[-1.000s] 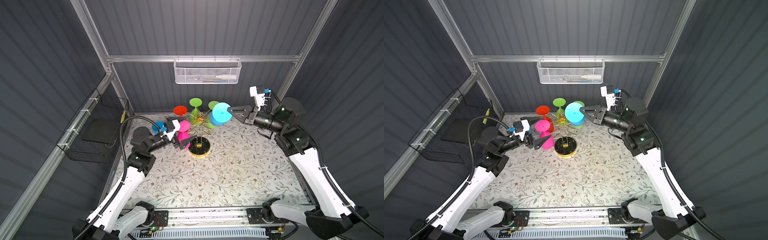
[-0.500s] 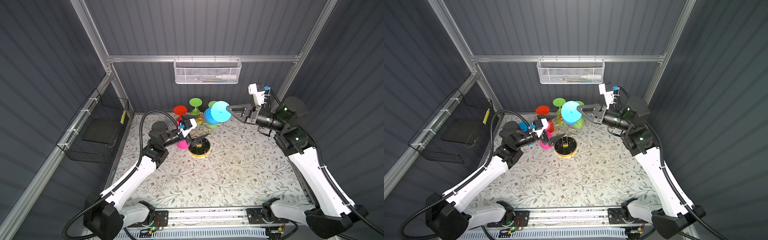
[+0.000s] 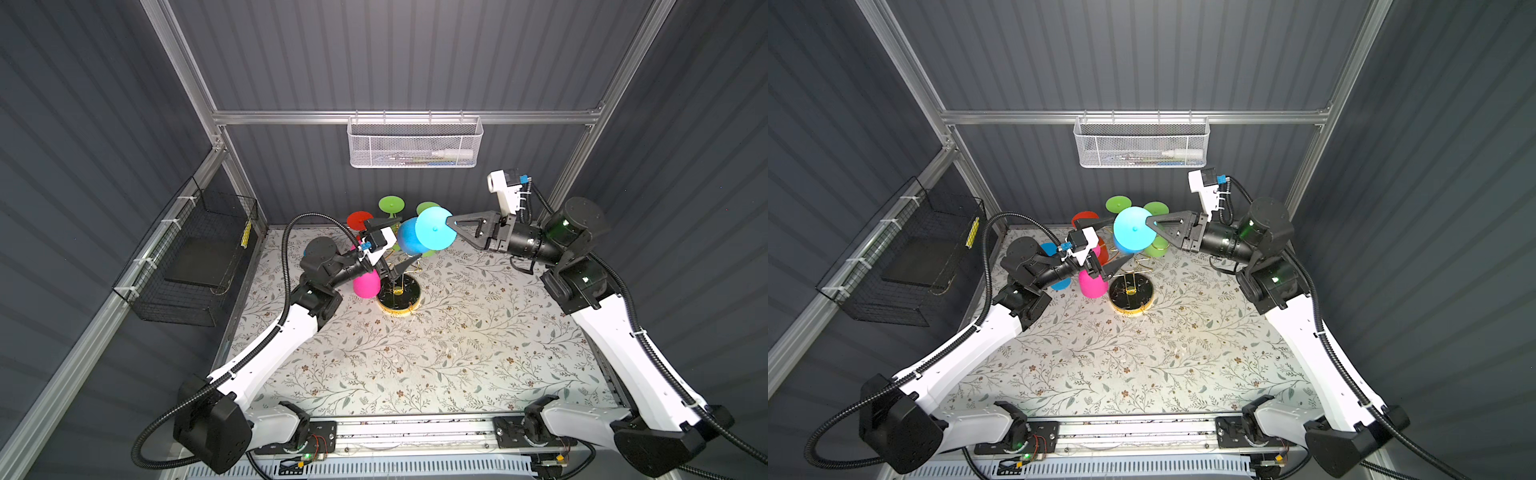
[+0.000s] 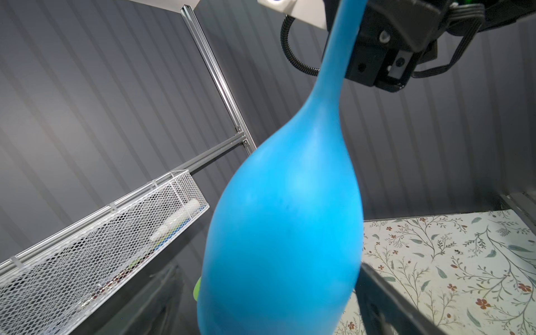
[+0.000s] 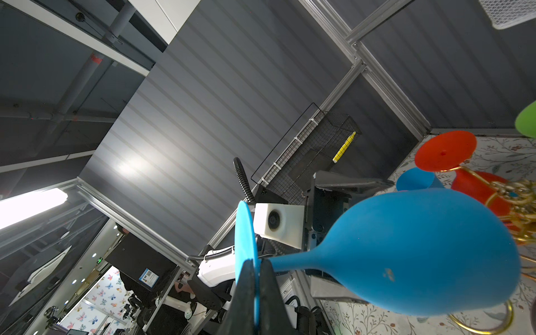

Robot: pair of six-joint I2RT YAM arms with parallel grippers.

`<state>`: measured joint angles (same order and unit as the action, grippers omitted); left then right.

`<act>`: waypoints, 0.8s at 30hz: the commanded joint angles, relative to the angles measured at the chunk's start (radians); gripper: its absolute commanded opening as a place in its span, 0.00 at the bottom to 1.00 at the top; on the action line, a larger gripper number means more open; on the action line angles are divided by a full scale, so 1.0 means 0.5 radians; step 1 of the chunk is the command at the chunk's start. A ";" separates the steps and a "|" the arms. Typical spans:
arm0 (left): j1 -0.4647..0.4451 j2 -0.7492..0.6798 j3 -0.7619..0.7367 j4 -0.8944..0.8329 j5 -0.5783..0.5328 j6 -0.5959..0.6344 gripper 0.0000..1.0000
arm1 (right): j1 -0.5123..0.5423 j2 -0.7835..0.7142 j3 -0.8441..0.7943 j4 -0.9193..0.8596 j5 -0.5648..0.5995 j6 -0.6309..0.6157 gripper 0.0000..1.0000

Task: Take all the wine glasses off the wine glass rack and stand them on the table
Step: 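Grasp the blue glass bowl with the left gripper while the right gripper holds the foot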

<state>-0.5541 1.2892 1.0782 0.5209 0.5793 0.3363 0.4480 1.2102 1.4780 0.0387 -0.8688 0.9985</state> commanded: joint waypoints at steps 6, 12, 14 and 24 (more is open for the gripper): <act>-0.015 0.048 0.065 0.073 -0.009 -0.037 0.94 | 0.030 0.002 -0.101 0.337 -0.106 0.218 0.00; -0.015 0.046 0.076 0.068 0.007 -0.023 0.88 | 0.036 -0.003 -0.121 0.340 -0.091 0.226 0.00; -0.013 0.030 0.077 0.015 0.010 0.024 0.82 | 0.036 -0.006 -0.130 0.343 -0.091 0.230 0.00; -0.015 -0.078 0.040 -0.167 -0.058 0.131 0.76 | 0.035 -0.014 -0.154 0.253 -0.045 0.162 0.07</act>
<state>-0.5560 1.2953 1.0801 0.4686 0.5724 0.3836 0.4583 1.2148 1.4059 0.1848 -0.8841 1.1065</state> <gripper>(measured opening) 0.768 0.062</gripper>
